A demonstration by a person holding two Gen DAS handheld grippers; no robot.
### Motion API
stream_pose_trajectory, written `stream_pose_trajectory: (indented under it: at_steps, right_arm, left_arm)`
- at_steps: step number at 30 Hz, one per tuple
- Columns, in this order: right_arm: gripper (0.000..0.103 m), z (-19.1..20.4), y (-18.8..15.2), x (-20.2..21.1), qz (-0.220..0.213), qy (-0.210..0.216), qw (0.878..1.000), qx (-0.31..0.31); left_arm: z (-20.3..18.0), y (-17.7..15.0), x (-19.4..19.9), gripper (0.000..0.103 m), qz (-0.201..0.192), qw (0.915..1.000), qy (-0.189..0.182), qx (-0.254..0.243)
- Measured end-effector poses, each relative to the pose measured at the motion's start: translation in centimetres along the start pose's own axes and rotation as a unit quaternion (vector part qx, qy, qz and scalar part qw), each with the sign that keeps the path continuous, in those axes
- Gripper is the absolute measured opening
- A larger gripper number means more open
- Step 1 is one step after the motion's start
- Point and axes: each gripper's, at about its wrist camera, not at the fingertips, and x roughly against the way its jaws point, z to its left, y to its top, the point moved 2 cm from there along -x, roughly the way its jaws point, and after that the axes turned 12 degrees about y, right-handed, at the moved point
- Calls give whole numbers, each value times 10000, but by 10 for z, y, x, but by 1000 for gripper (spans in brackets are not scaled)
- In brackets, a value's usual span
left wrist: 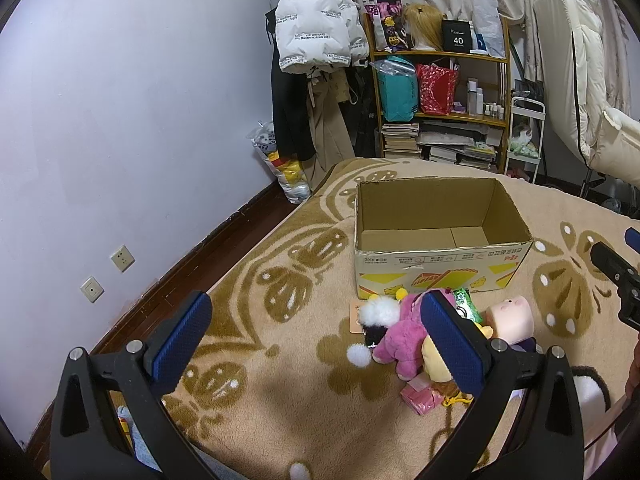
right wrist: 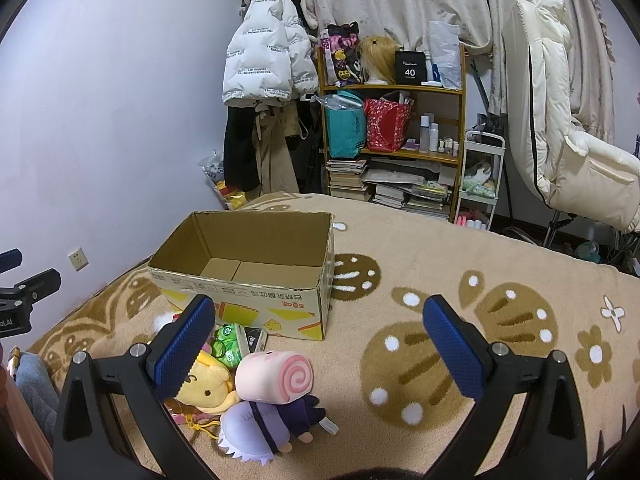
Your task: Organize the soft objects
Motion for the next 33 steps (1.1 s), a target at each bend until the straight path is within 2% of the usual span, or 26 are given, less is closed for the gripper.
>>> stream_pose_trajectory:
  at_steps: [33]
  right_arm:
    - [103, 0, 0, -1, 26, 38, 10000, 2]
  left_arm:
    - [-2, -3, 0, 103, 11, 10000, 3, -14]
